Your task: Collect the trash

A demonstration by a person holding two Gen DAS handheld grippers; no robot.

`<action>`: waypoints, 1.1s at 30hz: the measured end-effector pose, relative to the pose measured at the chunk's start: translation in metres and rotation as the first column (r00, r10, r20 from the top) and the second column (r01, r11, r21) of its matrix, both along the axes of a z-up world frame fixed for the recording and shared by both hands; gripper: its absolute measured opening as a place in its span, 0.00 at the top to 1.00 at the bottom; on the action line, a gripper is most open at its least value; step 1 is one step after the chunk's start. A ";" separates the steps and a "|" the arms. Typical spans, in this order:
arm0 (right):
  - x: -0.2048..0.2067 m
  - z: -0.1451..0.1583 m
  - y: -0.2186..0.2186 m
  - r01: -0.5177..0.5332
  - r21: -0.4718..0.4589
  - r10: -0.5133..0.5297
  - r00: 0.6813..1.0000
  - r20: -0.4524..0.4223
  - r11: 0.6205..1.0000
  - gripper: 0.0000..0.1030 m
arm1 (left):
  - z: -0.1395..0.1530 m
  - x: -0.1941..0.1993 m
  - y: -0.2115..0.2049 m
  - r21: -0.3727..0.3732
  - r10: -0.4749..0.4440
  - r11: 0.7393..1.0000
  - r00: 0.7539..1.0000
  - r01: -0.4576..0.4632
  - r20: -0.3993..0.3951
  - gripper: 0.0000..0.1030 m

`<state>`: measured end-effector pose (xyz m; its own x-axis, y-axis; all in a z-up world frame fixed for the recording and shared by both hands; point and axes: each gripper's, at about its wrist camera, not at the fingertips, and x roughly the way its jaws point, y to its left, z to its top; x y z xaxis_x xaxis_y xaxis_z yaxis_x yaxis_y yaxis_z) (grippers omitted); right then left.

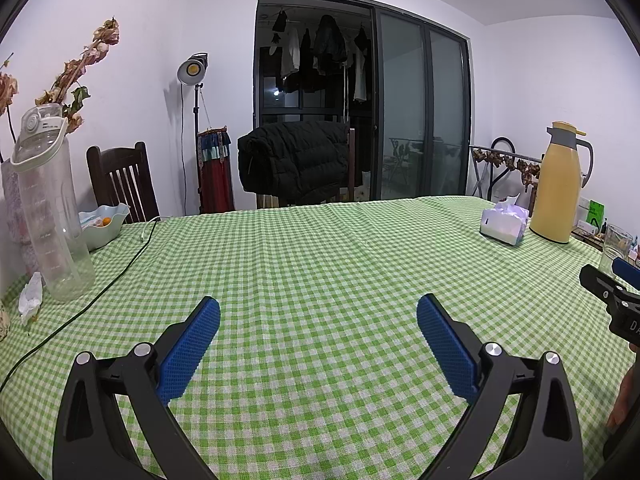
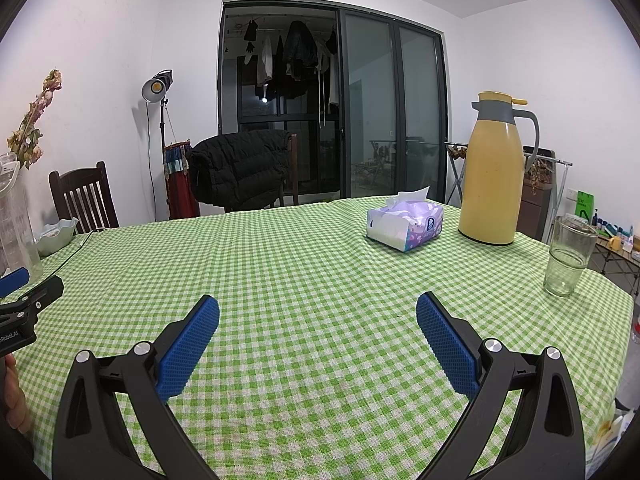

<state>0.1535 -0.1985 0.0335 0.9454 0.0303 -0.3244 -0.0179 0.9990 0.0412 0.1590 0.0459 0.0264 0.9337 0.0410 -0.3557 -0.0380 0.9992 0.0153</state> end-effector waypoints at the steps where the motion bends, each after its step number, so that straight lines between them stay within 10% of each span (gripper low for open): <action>1: 0.000 0.000 0.000 0.000 0.000 0.000 1.000 0.000 1.000 0.08 | 0.000 0.000 0.000 0.000 0.000 1.000 1.000 0.000 0.000 0.07; 33: 0.000 0.000 0.000 0.000 0.001 0.000 1.000 0.000 1.000 0.08 | 0.000 -0.003 0.001 0.006 0.011 1.000 1.000 -0.011 -0.007 0.07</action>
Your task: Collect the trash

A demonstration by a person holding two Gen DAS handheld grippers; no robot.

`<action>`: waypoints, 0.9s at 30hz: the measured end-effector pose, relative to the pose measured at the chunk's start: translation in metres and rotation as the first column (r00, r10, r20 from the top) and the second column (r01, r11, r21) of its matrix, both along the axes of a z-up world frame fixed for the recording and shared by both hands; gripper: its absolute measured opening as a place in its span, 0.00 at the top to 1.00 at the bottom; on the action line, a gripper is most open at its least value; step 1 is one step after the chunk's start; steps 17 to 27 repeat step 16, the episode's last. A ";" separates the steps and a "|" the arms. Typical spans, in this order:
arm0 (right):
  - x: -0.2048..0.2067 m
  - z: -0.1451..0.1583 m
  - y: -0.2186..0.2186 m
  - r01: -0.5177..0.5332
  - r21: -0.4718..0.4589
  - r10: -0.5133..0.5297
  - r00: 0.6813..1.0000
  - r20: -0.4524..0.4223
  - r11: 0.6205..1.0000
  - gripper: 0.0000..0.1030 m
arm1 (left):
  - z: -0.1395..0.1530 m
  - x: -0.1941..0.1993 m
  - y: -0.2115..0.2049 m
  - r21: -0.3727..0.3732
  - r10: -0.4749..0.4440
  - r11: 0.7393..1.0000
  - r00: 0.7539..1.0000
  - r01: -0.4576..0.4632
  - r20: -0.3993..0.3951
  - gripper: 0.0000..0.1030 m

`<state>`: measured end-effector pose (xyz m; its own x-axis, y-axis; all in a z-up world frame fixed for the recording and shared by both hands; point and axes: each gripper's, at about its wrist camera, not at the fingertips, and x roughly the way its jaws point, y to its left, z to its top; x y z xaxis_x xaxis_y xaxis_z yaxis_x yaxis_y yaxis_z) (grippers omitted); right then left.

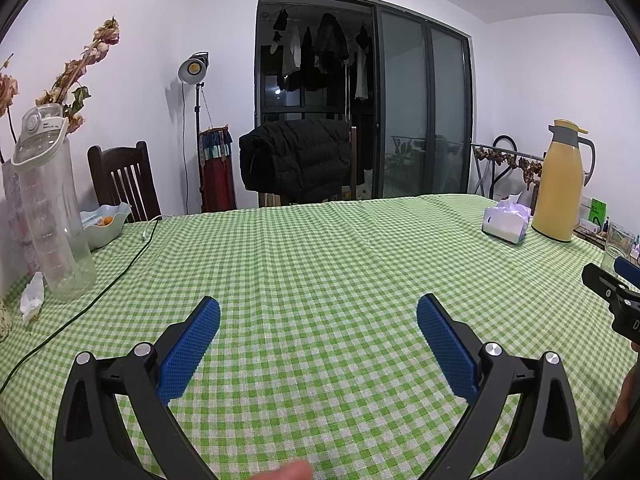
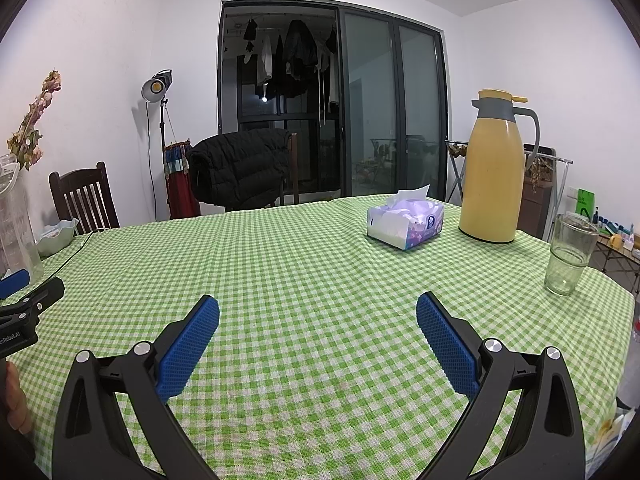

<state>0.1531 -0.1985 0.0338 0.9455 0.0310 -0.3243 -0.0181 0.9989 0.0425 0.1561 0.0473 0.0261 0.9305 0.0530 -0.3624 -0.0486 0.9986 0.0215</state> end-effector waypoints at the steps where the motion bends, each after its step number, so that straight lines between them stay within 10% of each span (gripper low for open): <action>1: 0.000 0.000 0.000 0.000 0.000 0.000 1.000 -0.001 1.000 0.08 | 0.000 -0.001 -0.001 0.000 0.001 1.000 1.000 -0.001 0.000 0.07; 27: 0.018 -0.005 -0.006 -0.074 0.039 0.078 0.992 -0.099 0.996 0.08 | -0.001 -0.001 0.000 -0.030 0.000 1.000 1.000 -0.001 -0.022 0.07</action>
